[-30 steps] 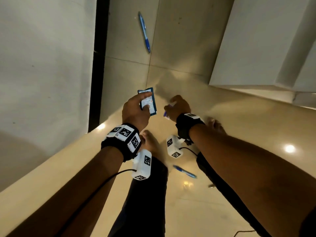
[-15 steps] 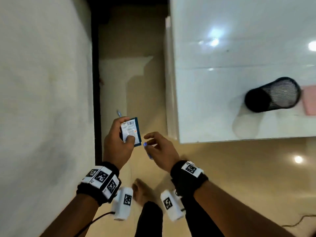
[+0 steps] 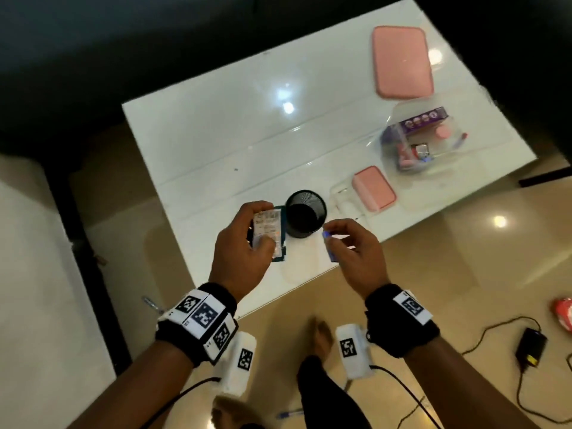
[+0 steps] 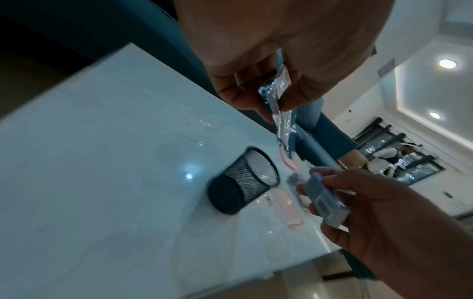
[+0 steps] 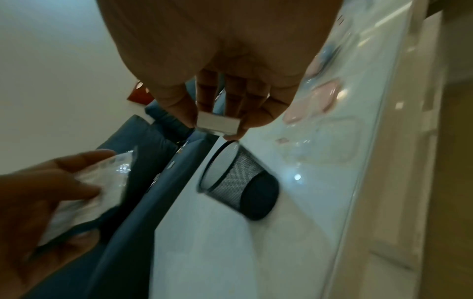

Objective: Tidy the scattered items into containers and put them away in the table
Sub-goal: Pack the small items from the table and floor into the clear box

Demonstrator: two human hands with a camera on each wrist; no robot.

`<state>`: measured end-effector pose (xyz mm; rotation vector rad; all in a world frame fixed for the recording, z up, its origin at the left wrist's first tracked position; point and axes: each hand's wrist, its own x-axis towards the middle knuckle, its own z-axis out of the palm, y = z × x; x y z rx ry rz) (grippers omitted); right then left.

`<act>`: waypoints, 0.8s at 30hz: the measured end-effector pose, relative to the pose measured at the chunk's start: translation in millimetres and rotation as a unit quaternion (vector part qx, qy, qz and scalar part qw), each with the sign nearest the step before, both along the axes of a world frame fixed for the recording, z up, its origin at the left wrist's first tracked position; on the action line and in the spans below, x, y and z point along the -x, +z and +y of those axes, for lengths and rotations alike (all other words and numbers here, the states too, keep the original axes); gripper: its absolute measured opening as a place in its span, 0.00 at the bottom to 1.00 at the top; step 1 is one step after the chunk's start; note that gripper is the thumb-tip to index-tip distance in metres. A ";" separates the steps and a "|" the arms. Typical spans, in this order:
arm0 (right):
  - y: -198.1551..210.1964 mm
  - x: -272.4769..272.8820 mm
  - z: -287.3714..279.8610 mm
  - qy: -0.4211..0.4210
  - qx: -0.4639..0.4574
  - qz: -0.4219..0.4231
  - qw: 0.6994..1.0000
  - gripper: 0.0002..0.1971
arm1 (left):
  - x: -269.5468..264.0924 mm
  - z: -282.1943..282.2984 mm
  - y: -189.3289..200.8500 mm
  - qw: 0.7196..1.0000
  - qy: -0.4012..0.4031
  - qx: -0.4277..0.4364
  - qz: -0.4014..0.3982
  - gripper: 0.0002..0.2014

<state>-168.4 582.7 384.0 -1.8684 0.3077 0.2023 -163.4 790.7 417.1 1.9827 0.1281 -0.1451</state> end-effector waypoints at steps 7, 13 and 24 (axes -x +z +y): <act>-7.5 -45.8 -128.7 -0.096 0.081 0.004 0.992 0.08 | -33.1 -117.1 -2.3 0.993 -0.117 0.003 0.017 0.24; -6.1 -121.6 -208.7 -0.089 0.177 -0.047 0.979 0.10 | -79.8 -186.3 -5.5 0.991 -0.131 -0.001 0.039 0.25; -35.4 -243.7 -260.4 -0.009 0.304 -0.018 0.952 0.10 | -160.9 -249.1 -24.3 0.989 -0.116 0.042 0.081 0.24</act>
